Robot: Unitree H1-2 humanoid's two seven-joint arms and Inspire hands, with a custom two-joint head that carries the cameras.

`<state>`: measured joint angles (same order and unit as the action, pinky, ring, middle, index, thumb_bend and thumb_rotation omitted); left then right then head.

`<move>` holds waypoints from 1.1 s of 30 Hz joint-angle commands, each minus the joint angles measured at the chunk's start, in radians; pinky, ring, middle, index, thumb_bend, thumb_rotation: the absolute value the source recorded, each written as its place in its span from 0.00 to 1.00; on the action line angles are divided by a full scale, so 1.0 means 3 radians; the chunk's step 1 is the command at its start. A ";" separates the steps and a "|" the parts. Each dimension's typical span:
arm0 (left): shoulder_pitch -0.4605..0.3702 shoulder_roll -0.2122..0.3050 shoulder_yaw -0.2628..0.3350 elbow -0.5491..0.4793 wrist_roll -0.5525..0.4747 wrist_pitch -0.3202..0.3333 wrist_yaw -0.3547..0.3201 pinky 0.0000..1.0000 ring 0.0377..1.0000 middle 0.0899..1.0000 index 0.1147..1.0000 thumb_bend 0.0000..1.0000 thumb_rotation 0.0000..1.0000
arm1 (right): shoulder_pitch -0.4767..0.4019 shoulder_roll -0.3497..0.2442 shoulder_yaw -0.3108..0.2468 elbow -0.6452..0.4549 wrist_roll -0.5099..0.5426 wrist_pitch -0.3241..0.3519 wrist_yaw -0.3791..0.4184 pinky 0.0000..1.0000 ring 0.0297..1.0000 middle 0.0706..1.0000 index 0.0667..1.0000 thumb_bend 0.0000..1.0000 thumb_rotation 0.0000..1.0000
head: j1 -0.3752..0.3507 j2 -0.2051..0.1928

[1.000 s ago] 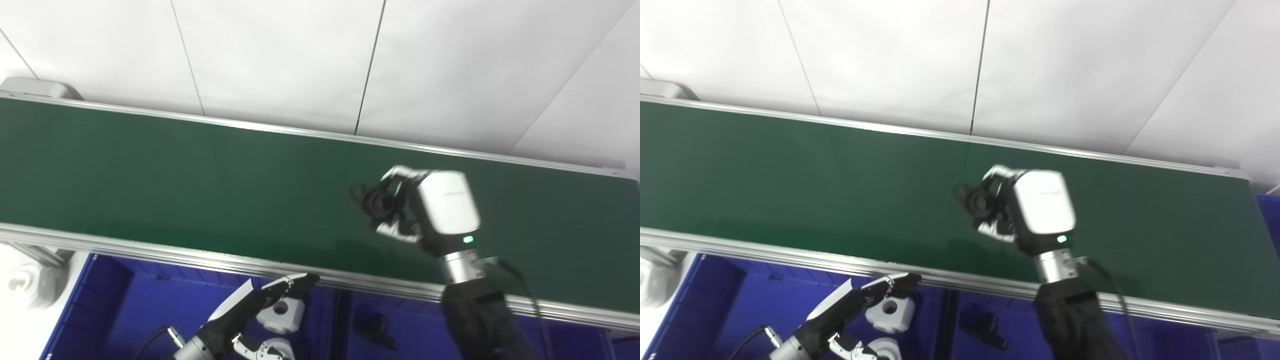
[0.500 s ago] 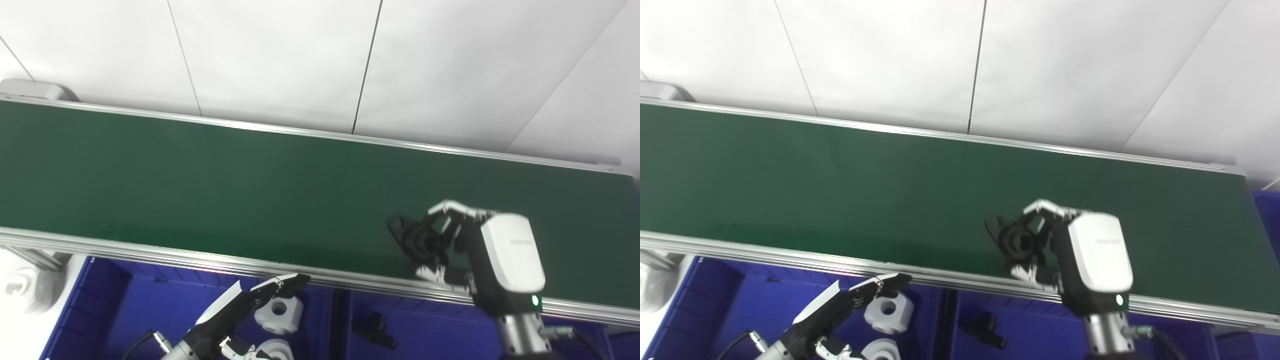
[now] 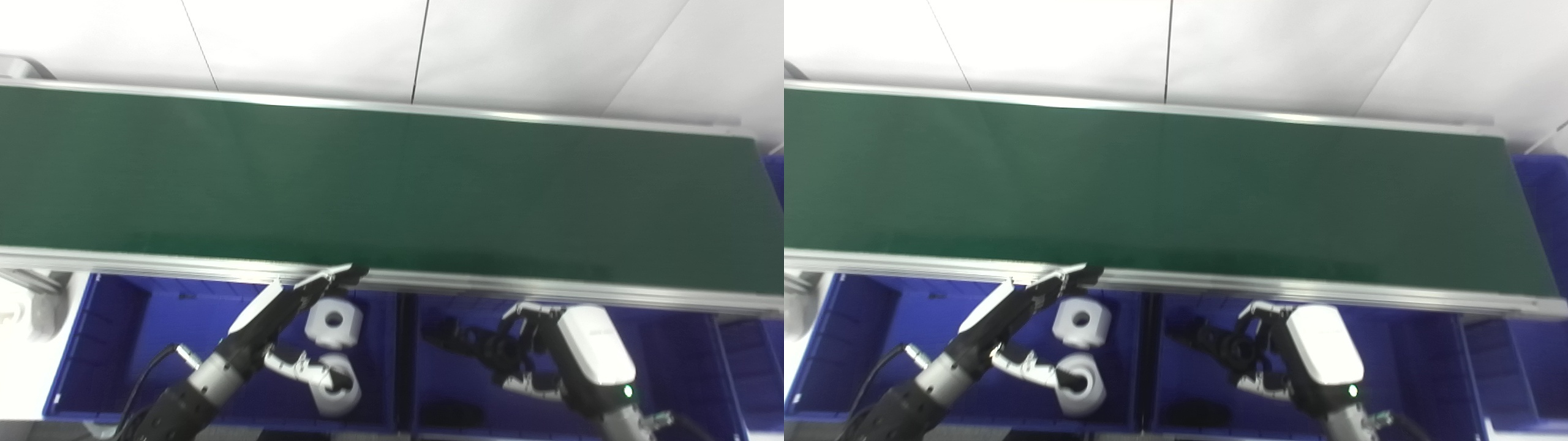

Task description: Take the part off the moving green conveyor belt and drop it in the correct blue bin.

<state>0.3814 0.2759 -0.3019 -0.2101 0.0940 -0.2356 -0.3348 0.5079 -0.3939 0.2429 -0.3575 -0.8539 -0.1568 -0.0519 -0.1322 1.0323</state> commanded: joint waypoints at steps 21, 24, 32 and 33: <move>0.0058 -0.0152 -0.0020 -0.0158 -0.0091 0.0078 0.0038 0.86 0.89 0.89 0.85 0.86 0.27 | -0.0246 -0.0106 0.0059 -0.0510 -0.0759 0.0842 0.2027 0.98 0.94 0.95 0.95 0.61 0.93 | 0.0118 0.0008; 0.0067 -0.0131 -0.0004 -0.0143 -0.0099 0.0043 0.0035 0.85 0.89 0.89 0.84 0.86 0.26 | -0.0145 -0.0029 -0.0010 -0.0527 -0.0651 0.0736 0.1770 0.98 0.95 0.96 0.96 0.62 0.92 | 0.0146 -0.0013; 0.0126 -0.0069 0.0016 -0.0188 -0.0073 0.0063 0.0023 0.87 0.91 0.91 0.86 0.86 0.25 | 0.0311 0.0411 -0.0116 -0.0652 0.0552 0.0467 0.1054 0.89 0.94 0.98 0.97 0.70 0.81 | 0.0305 -0.0131; 0.0132 -0.0061 0.0019 -0.0191 -0.0083 0.0080 0.0019 0.88 0.91 0.92 0.87 0.86 0.23 | 0.0347 0.0444 -0.0103 -0.0659 0.0655 0.0443 0.1014 0.88 0.94 0.98 0.97 0.71 0.79 | 0.0326 -0.0144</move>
<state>0.4139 0.2469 -0.3012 -0.2310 0.0733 -0.1892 -0.3319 0.5974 -0.2624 0.2117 -0.5178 -0.7128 0.0421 0.2964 -0.0353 0.9879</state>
